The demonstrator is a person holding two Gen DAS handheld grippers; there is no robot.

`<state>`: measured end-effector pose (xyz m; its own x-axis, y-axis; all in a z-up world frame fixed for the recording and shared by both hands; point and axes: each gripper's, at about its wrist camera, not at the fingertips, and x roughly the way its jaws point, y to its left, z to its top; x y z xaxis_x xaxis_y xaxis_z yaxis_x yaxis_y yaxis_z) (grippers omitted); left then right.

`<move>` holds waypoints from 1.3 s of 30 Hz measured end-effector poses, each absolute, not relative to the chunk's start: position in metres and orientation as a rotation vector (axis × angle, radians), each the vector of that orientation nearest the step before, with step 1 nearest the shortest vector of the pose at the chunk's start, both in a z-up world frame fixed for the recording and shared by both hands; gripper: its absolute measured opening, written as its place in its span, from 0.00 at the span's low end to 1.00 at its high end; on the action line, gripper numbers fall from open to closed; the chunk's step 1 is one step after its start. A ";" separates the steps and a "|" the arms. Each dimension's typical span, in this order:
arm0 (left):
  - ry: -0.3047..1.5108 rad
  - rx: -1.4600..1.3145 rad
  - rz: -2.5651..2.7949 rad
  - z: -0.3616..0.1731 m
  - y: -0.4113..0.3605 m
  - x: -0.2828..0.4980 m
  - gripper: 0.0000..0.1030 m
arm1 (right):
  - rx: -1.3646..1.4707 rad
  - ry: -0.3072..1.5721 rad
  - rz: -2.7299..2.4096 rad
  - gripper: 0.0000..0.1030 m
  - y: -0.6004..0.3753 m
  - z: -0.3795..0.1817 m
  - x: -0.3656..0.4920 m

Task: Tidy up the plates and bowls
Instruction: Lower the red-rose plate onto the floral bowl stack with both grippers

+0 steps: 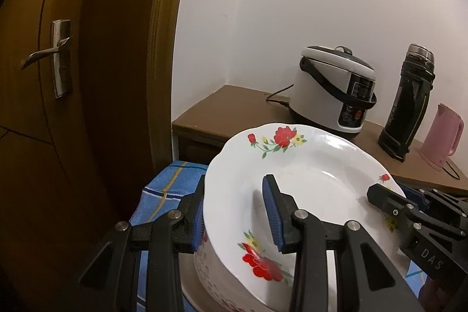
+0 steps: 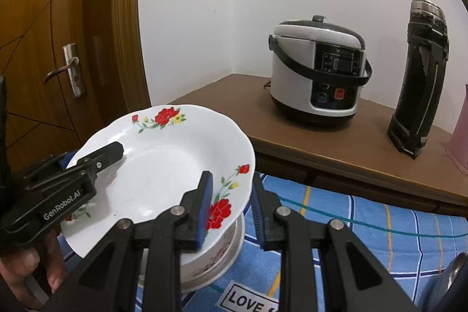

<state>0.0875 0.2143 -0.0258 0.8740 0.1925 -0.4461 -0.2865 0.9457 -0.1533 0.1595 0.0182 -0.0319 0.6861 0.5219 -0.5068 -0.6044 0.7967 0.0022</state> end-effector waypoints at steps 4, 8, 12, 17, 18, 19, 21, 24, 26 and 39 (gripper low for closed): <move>0.431 -0.222 0.261 -0.028 0.215 0.088 0.38 | -0.168 0.522 0.638 0.25 0.020 -0.037 0.163; 0.430 -0.218 0.275 -0.031 0.217 0.091 0.38 | -0.173 0.524 0.640 0.25 0.022 -0.039 0.165; 0.435 -0.230 0.282 -0.034 0.220 0.093 0.38 | -0.177 0.533 0.647 0.25 0.024 -0.041 0.166; 0.445 -0.244 0.288 -0.037 0.223 0.096 0.38 | -0.182 0.544 0.651 0.25 0.027 -0.045 0.167; 0.447 -0.244 0.288 -0.038 0.224 0.096 0.38 | -0.182 0.546 0.652 0.25 0.027 -0.045 0.168; 0.447 -0.244 0.288 -0.038 0.224 0.096 0.38 | -0.181 0.548 0.654 0.25 0.027 -0.046 0.168; 0.448 -0.244 0.289 -0.038 0.224 0.096 0.38 | -0.182 0.548 0.653 0.25 0.028 -0.047 0.168; 0.454 -0.243 0.289 -0.039 0.224 0.096 0.38 | -0.183 0.549 0.652 0.25 0.027 -0.048 0.168; 0.456 -0.242 0.290 -0.039 0.224 0.097 0.38 | -0.183 0.551 0.652 0.25 0.028 -0.048 0.169; 0.493 -0.228 0.300 -0.045 0.223 0.103 0.38 | -0.198 0.577 0.650 0.25 0.031 -0.050 0.173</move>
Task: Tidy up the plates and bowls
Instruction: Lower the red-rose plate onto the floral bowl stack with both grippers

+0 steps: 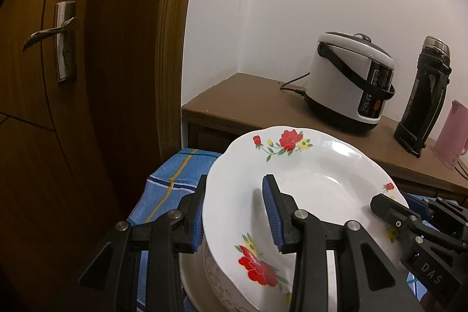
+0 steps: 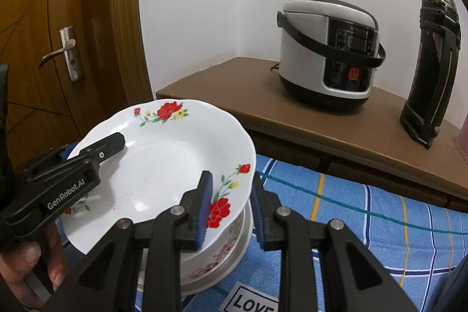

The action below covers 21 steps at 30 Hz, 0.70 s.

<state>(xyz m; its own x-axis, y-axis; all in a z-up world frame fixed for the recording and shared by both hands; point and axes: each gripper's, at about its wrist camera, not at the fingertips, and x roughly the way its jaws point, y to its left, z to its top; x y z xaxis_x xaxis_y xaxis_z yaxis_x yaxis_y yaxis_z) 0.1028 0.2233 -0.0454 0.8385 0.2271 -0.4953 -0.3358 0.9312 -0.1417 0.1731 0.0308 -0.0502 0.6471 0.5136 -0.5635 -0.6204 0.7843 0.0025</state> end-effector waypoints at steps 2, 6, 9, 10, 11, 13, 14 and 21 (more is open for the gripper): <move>0.500 -0.227 0.302 -0.047 0.224 0.104 0.38 | -0.200 0.581 0.650 0.25 0.031 -0.051 0.173; 0.512 -0.228 0.304 -0.049 0.225 0.105 0.38 | -0.204 0.586 0.650 0.25 0.032 -0.051 0.175; 0.518 -0.230 0.305 -0.050 0.225 0.106 0.38 | -0.207 0.591 0.650 0.25 0.033 -0.052 0.176; 0.521 -0.229 0.306 -0.050 0.225 0.106 0.38 | -0.207 0.593 0.650 0.25 0.033 -0.052 0.176; 0.524 -0.228 0.306 -0.050 0.225 0.107 0.38 | -0.208 0.594 0.650 0.25 0.033 -0.053 0.176; 0.533 -0.229 0.305 -0.052 0.225 0.108 0.38 | -0.211 0.596 0.646 0.25 0.034 -0.053 0.177; 0.536 -0.228 0.305 -0.052 0.224 0.108 0.38 | -0.212 0.596 0.645 0.25 0.034 -0.054 0.177; 0.564 -0.216 0.305 -0.056 0.223 0.112 0.38 | -0.224 0.604 0.638 0.25 0.035 -0.056 0.179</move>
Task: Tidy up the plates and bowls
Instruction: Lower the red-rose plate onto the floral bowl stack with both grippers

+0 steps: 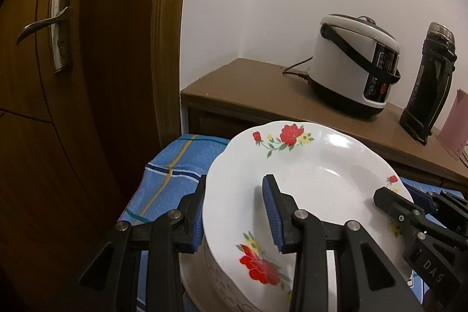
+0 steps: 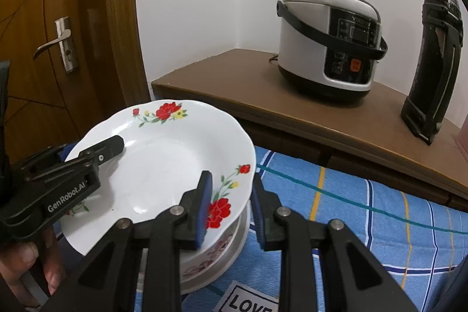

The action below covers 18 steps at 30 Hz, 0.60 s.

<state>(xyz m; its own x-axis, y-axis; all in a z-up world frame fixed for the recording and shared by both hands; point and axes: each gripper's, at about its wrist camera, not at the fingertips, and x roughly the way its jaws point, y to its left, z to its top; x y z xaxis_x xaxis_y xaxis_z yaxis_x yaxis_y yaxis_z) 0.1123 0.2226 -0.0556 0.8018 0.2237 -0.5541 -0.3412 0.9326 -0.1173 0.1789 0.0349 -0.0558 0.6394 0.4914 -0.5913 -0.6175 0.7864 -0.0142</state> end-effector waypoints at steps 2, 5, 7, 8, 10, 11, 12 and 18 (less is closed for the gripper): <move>0.570 -0.216 0.307 -0.056 0.223 0.113 0.38 | -0.226 0.611 0.640 0.25 0.035 -0.057 0.180; 0.584 -0.217 0.305 -0.058 0.223 0.114 0.38 | -0.232 0.613 0.636 0.25 0.036 -0.058 0.180; 0.594 -0.218 0.303 -0.059 0.223 0.115 0.38 | -0.236 0.613 0.634 0.25 0.036 -0.058 0.180; 0.596 -0.216 0.304 -0.059 0.222 0.116 0.38 | -0.237 0.614 0.635 0.25 0.036 -0.059 0.181; 0.600 -0.213 0.305 -0.060 0.221 0.116 0.38 | -0.239 0.617 0.635 0.25 0.036 -0.060 0.181; 0.602 -0.212 0.305 -0.060 0.221 0.116 0.38 | -0.239 0.619 0.635 0.25 0.036 -0.060 0.181; 0.605 -0.211 0.305 -0.060 0.221 0.116 0.38 | -0.241 0.620 0.634 0.25 0.036 -0.061 0.182; 0.618 -0.204 0.307 -0.063 0.220 0.118 0.38 | -0.245 0.623 0.632 0.25 0.038 -0.061 0.182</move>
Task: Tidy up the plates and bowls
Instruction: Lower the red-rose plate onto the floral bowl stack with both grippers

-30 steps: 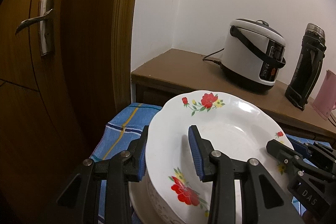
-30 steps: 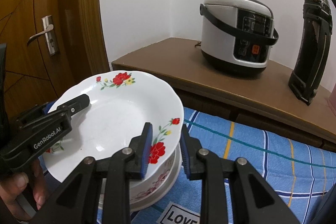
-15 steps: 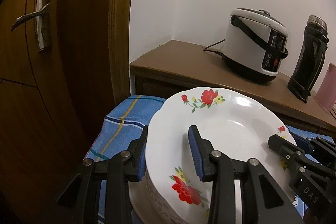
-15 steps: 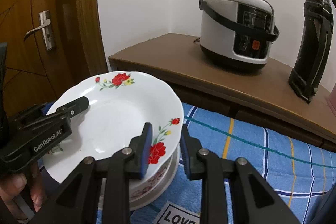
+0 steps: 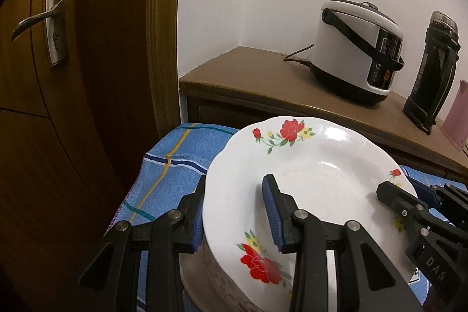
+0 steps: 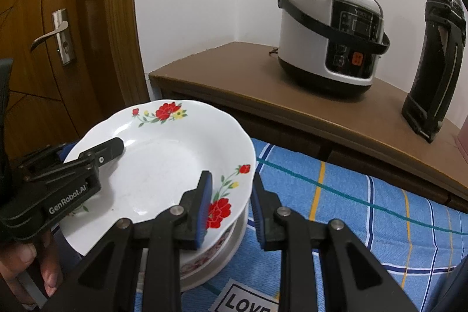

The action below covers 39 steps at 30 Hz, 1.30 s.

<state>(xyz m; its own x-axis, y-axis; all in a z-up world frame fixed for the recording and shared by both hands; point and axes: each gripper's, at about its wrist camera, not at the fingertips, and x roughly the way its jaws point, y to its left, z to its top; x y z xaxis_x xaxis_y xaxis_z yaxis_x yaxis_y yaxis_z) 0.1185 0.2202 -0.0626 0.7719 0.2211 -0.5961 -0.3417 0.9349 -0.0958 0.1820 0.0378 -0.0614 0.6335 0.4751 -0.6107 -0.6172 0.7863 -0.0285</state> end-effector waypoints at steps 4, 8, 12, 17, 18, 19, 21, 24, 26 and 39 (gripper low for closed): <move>0.632 -0.200 0.309 -0.065 0.220 0.121 0.38 | -0.251 0.632 0.631 0.25 0.039 -0.062 0.184; 0.638 -0.195 0.311 -0.066 0.219 0.122 0.38 | -0.253 0.634 0.631 0.25 0.039 -0.061 0.184; 0.647 -0.194 0.313 -0.068 0.219 0.123 0.38 | -0.256 0.639 0.630 0.25 0.039 -0.062 0.185; 0.658 -0.185 0.314 -0.070 0.218 0.124 0.38 | -0.257 0.639 0.627 0.25 0.040 -0.063 0.186; 0.659 -0.183 0.313 -0.070 0.217 0.125 0.38 | -0.257 0.640 0.627 0.25 0.040 -0.063 0.186; 0.660 -0.181 0.313 -0.070 0.217 0.125 0.38 | -0.257 0.642 0.628 0.25 0.040 -0.064 0.187; 0.664 -0.179 0.312 -0.071 0.217 0.125 0.38 | -0.257 0.645 0.628 0.25 0.040 -0.065 0.187; 0.664 -0.171 0.315 -0.072 0.217 0.125 0.38 | -0.256 0.647 0.630 0.25 0.040 -0.066 0.188; 0.663 -0.168 0.313 -0.072 0.216 0.125 0.38 | -0.255 0.646 0.631 0.25 0.040 -0.066 0.188; 0.686 -0.145 0.295 -0.077 0.212 0.124 0.38 | -0.274 0.649 0.617 0.26 0.040 -0.070 0.189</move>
